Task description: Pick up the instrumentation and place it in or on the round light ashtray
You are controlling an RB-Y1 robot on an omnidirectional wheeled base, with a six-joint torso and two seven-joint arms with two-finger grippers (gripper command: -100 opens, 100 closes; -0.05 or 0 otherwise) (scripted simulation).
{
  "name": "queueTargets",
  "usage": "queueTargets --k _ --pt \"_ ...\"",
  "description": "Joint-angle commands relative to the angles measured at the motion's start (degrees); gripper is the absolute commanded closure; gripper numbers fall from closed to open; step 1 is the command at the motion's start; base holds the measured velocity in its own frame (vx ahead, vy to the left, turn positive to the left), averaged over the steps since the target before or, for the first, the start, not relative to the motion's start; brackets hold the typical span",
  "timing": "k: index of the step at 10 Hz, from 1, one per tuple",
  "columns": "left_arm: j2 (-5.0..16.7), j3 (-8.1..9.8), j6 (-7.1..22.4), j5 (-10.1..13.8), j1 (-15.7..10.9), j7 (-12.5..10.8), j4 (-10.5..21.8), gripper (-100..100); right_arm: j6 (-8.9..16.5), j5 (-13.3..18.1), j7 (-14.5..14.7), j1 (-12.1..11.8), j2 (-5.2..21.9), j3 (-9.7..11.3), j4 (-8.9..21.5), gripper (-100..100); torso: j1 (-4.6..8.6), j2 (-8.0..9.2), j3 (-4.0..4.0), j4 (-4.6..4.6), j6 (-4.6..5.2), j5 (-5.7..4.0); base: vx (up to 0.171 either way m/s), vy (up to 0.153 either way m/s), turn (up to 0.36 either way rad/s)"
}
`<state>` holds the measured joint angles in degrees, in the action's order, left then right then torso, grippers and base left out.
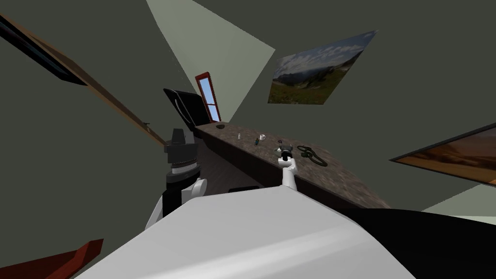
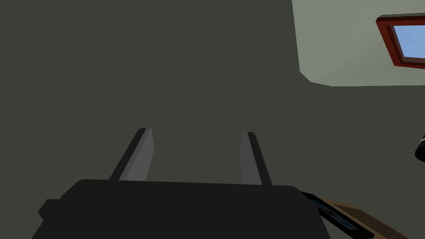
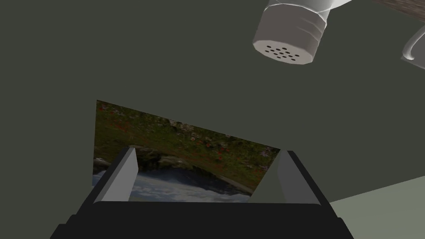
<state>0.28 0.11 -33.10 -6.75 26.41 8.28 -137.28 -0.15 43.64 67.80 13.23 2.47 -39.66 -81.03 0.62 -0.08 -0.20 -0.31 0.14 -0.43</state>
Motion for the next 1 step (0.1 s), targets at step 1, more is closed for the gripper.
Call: queueTargets --k 1 --pt "0.0 0.0 0.0 0.0 0.0 0.0 0.0 0 0.0 0.0 0.0 0.0 0.0 0.0 0.0 0 0.0 0.0 0.0 0.0 0.0 0.0 0.0 0.0 0.0"
